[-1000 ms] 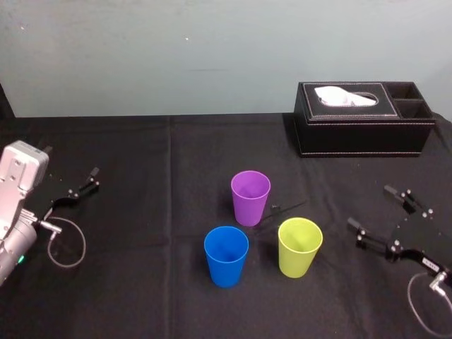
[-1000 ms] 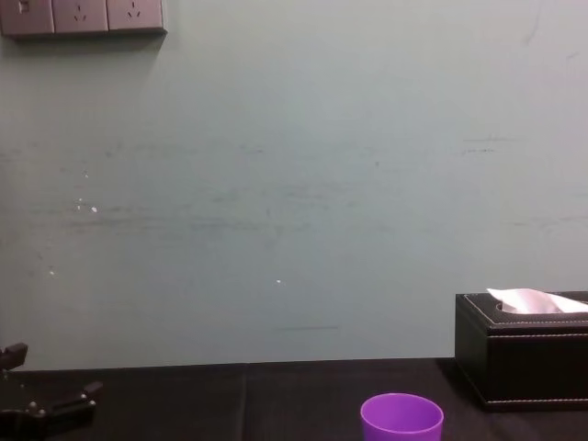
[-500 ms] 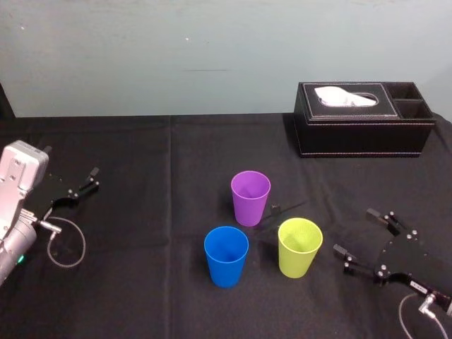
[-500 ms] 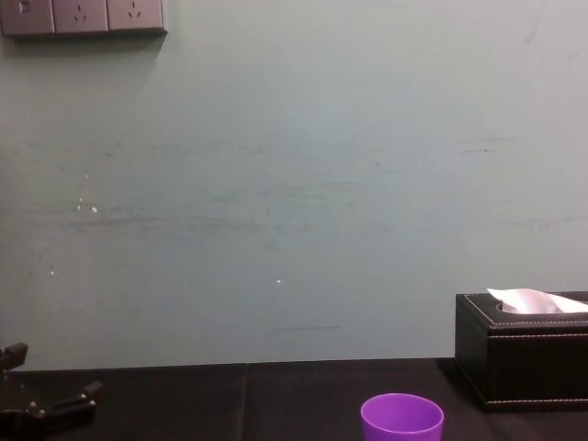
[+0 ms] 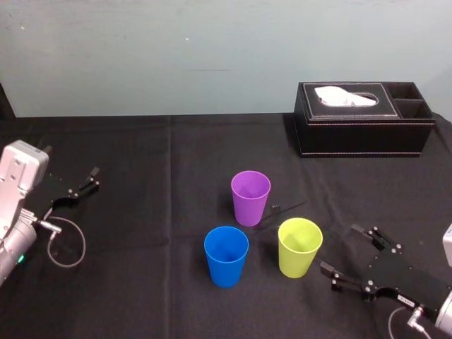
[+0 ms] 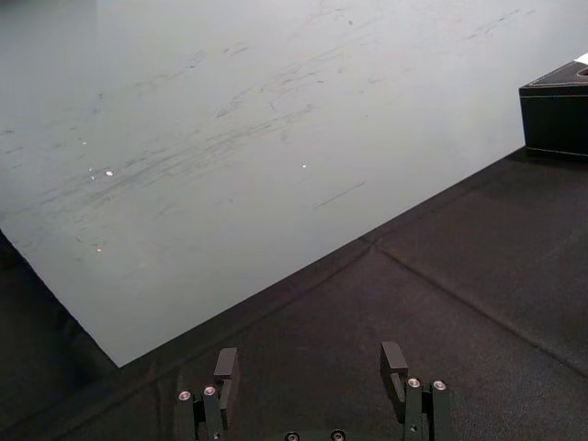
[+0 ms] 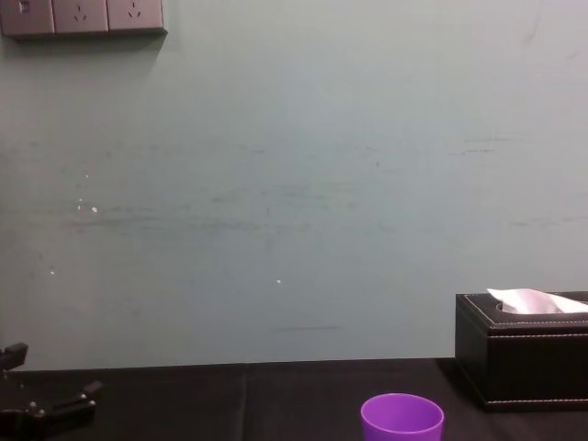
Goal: Stack the three plastic cups sequentially using one hand.
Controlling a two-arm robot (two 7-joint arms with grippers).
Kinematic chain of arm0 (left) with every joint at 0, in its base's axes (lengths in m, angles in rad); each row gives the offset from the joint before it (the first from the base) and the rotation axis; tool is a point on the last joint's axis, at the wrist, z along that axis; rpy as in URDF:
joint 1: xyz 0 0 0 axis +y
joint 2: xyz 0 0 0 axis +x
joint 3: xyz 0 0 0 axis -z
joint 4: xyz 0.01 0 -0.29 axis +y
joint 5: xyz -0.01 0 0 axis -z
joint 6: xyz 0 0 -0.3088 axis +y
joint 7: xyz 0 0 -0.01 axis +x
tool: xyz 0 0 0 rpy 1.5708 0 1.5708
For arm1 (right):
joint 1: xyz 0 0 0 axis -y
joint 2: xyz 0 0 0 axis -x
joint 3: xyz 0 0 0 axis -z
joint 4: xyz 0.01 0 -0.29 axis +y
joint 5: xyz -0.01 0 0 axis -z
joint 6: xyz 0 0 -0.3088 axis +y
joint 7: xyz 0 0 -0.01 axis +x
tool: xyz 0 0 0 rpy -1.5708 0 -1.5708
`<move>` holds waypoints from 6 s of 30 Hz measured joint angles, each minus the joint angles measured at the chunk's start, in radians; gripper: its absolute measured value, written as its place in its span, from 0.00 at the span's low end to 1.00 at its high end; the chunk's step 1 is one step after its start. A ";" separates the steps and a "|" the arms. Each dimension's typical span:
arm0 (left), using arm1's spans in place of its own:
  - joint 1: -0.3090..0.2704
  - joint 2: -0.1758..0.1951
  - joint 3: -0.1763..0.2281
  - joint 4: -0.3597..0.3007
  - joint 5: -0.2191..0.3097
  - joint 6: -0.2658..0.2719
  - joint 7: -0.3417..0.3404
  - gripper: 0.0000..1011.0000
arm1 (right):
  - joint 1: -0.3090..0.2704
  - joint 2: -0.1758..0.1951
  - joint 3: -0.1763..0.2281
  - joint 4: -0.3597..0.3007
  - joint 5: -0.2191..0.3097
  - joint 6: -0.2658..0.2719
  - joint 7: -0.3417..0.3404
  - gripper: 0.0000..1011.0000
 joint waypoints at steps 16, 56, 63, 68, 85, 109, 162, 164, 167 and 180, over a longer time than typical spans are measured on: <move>0.000 0.000 0.000 0.000 0.000 0.000 0.000 1.00 | -0.001 -0.042 0.007 0.020 -0.011 0.007 0.067 0.99; 0.000 0.000 0.000 0.000 0.000 0.000 0.000 1.00 | 0.076 -0.127 -0.032 0.071 -0.048 0.051 0.071 0.99; 0.000 0.000 0.000 0.000 0.000 0.000 0.000 1.00 | 0.098 -0.144 -0.042 0.088 -0.063 0.063 0.056 0.99; 0.000 0.000 0.000 0.000 0.000 0.000 0.000 1.00 | 0.112 -0.153 -0.050 0.094 -0.067 0.071 0.055 0.99; 0.000 0.000 0.000 0.000 0.000 0.000 0.000 1.00 | 0.158 -0.177 -0.079 0.122 -0.087 0.102 0.047 0.99; 0.000 0.000 0.000 0.000 0.000 0.000 0.000 1.00 | 0.152 -0.174 -0.075 0.117 -0.086 0.092 0.048 0.73; 0.000 0.000 0.000 0.000 0.000 0.000 0.000 1.00 | 0.271 -0.202 -0.057 -0.091 -0.108 0.329 -0.100 0.73; 0.000 0.000 0.000 0.000 0.000 0.000 0.000 1.00 | 0.287 -0.214 -0.068 -0.080 -0.120 0.335 -0.104 0.73; 0.000 0.000 0.000 0.000 0.000 0.000 0.000 1.00 | 0.301 -0.224 -0.078 -0.071 -0.132 0.340 -0.105 0.73; 0.000 0.000 0.000 0.000 0.000 0.000 0.000 1.00 | 0.380 -0.288 -0.134 0.015 -0.198 0.340 -0.106 0.73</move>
